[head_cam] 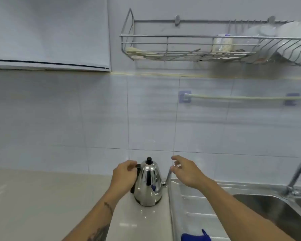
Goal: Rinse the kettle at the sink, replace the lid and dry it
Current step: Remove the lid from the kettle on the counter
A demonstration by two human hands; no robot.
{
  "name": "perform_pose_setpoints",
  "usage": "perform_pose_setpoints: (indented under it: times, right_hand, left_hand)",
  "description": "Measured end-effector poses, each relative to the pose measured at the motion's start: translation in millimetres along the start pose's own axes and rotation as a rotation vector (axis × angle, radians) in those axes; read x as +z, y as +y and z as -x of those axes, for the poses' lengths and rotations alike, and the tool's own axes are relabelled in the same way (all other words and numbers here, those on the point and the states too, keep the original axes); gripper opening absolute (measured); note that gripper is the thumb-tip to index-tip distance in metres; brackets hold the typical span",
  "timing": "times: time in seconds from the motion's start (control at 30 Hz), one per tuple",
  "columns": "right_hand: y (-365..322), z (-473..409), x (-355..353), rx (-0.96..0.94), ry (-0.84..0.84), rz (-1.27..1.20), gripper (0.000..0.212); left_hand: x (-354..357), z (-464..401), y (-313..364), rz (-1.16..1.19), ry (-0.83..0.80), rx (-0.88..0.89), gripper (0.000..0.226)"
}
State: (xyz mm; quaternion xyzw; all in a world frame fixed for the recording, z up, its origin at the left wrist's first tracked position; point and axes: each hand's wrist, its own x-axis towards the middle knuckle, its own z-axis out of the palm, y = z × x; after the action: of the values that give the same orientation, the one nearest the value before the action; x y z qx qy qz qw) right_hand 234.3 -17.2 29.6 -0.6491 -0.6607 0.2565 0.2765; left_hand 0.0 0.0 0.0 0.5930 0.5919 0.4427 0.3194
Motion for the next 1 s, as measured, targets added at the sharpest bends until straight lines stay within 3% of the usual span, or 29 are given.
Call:
perform_pose_setpoints:
  times: [0.17, 0.37, 0.5, 0.6, 0.8, 1.0]
  right_hand:
    - [9, -14, 46, 0.124, -0.026, -0.066, 0.051]
    - [34, -35, 90, 0.364, 0.018, -0.228, 0.04]
    - [52, -53, 100, 0.5, 0.091, -0.296, 0.055]
    - [59, -70, 99, 0.497, 0.166, -0.324, 0.054]
    - [79, -105, 104, 0.452, 0.234, -0.363, 0.022]
    - [93, -95, 116, 0.396, 0.309, -0.42, 0.02]
  left_hand:
    - [3, -22, -49, 0.101, -0.006, -0.105, 0.03]
    - [11, -65, -88, 0.094, 0.058, -0.106, 0.034]
    - [19, -91, -112, 0.052, 0.026, -0.1, 0.045]
    - [27, -102, -124, 0.071, 0.002, -0.068, 0.042]
    - [37, -112, -140, 0.141, 0.054, -0.025, 0.037]
    - [38, -92, -145, 0.132, 0.155, 0.049, 0.04]
